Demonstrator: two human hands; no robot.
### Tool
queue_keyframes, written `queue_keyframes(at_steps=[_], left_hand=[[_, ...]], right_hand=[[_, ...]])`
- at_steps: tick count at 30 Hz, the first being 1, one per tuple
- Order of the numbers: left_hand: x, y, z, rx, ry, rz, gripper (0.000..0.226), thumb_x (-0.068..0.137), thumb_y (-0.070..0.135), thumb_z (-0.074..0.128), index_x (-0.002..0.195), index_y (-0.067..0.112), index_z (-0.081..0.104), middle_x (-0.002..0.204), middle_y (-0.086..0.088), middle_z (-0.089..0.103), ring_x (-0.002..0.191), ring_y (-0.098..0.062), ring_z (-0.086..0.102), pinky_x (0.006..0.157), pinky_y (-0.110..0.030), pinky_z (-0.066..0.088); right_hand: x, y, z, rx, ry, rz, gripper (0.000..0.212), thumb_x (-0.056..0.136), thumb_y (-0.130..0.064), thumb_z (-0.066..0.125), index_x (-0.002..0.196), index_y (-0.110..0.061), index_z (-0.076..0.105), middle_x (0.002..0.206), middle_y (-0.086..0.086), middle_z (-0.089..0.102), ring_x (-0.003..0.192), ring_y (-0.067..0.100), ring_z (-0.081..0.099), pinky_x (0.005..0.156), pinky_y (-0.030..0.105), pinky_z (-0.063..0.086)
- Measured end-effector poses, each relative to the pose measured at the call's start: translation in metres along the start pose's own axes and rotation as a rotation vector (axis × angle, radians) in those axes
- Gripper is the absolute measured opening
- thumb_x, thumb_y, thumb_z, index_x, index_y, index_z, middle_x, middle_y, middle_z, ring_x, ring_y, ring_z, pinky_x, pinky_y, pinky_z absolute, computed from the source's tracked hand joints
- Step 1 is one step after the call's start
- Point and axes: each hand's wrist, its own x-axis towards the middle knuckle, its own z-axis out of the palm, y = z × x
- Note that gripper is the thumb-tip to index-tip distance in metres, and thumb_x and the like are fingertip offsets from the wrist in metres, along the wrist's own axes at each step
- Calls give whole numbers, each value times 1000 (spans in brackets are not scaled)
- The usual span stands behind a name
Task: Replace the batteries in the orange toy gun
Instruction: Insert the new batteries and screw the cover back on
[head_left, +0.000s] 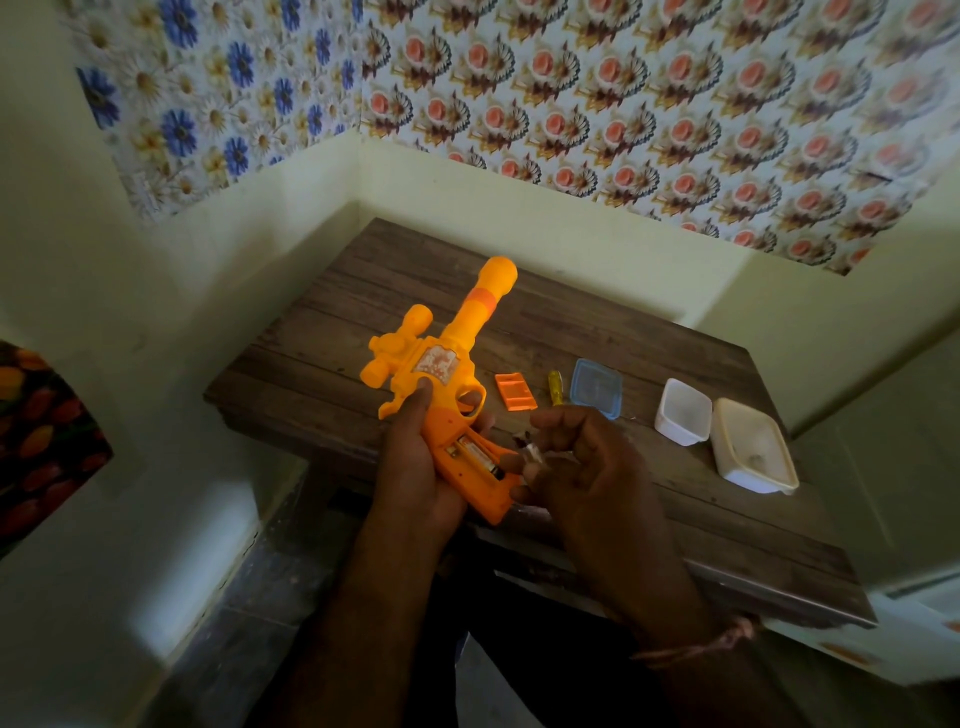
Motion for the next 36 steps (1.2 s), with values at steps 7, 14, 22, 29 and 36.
queue_keyframes(at_steps=[7,14,22,29,36], left_hand=[[1,-1,2,-3,0,19,45,94,44,54,127,14,58,103,-14,73,98,-32,67,79,-48,55],[-2,-2,6,3,-25,-6,35,96,44,51,113,15,61,90,-8,71,82,-26,67,72,-39,52],[-5,2,5,19,1,-26,48,94,48,54,124,12,61,100,-12,72,96,-30,66,93,-54,49],[-9,1,6,66,3,-103,61,89,58,53,120,7,66,100,-21,69,90,-37,64,64,-45,54],[-13,2,10,62,-17,-47,52,94,50,50,114,5,66,89,-18,70,80,-33,64,76,-44,52]], right_hand=[[-6,4,8,-584,-11,-191,31,84,-13,68,99,-40,62,92,-28,49,84,-8,52,68,10,43],[4,5,16,-812,-102,-373,12,89,-18,60,93,-21,71,100,-6,66,90,6,53,75,9,34],[0,1,-2,-624,-136,-213,36,90,-21,61,121,-40,57,111,-29,49,89,-13,51,72,4,42],[0,5,-6,-300,-85,-30,35,86,-14,67,98,-46,60,100,-16,64,83,-14,59,59,5,47],[4,6,4,-64,-40,113,22,84,-10,68,93,-31,66,93,-11,68,76,-12,62,53,5,46]])
